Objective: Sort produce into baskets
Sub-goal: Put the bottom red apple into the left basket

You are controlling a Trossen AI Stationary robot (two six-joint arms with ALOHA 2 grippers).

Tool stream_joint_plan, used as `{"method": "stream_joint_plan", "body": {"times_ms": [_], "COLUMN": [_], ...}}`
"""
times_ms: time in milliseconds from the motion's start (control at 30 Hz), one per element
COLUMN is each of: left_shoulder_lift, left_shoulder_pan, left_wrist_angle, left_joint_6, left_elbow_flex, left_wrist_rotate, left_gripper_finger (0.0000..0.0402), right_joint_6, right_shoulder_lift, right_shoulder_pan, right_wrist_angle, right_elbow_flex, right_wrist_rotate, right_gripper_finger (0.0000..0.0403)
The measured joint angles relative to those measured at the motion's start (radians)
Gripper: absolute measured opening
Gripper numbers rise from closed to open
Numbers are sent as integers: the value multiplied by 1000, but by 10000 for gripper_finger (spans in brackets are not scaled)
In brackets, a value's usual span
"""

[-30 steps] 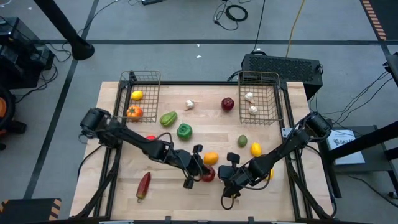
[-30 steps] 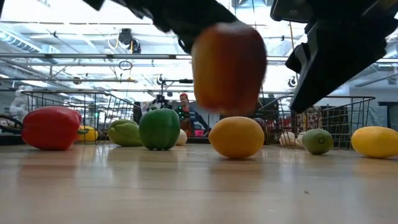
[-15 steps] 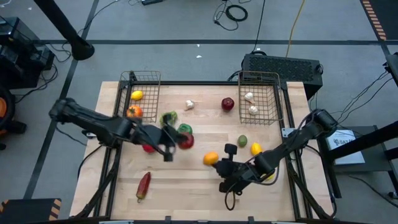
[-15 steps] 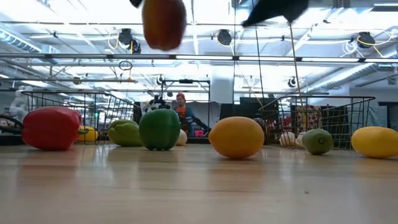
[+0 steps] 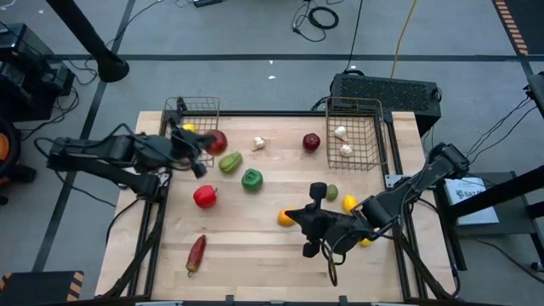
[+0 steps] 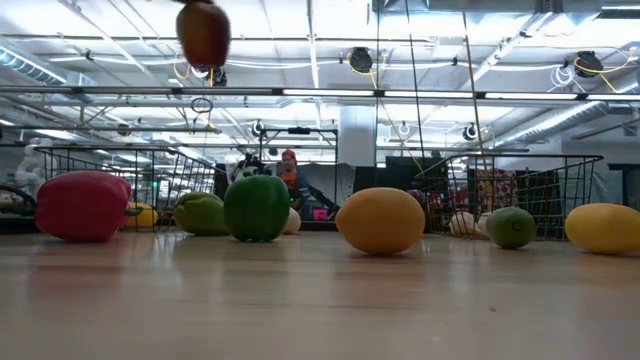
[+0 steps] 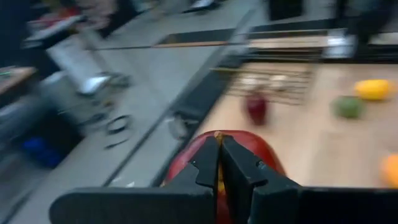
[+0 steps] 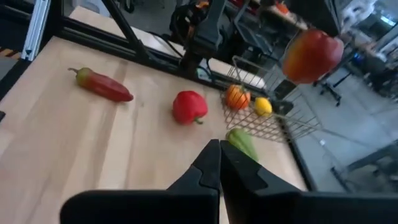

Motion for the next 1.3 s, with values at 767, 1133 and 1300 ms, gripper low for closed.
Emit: {"method": "stream_joint_plan", "body": {"times_ms": [767, 1133, 1300], "left_shoulder_lift": [-10, 169, 260], "left_shoulder_pan": [619, 834, 853], "left_wrist_angle": [164, 389, 409], "left_joint_6": [-56, -85, -112], "left_elbow_flex": [-222, -340, -348], "left_wrist_rotate": [53, 171, 175], "left_gripper_finger": [16, 15, 15], "right_joint_6": [-208, -197, -197], "right_shoulder_lift": [-10, -10, -10], "right_shoulder_pan": [-72, -71, -71], "right_wrist_angle": [-3, -6, -7], "right_elbow_flex": [0, 0, 0], "right_wrist_rotate": [150, 149, 149], "right_gripper_finger": [0, 0, 0]}}
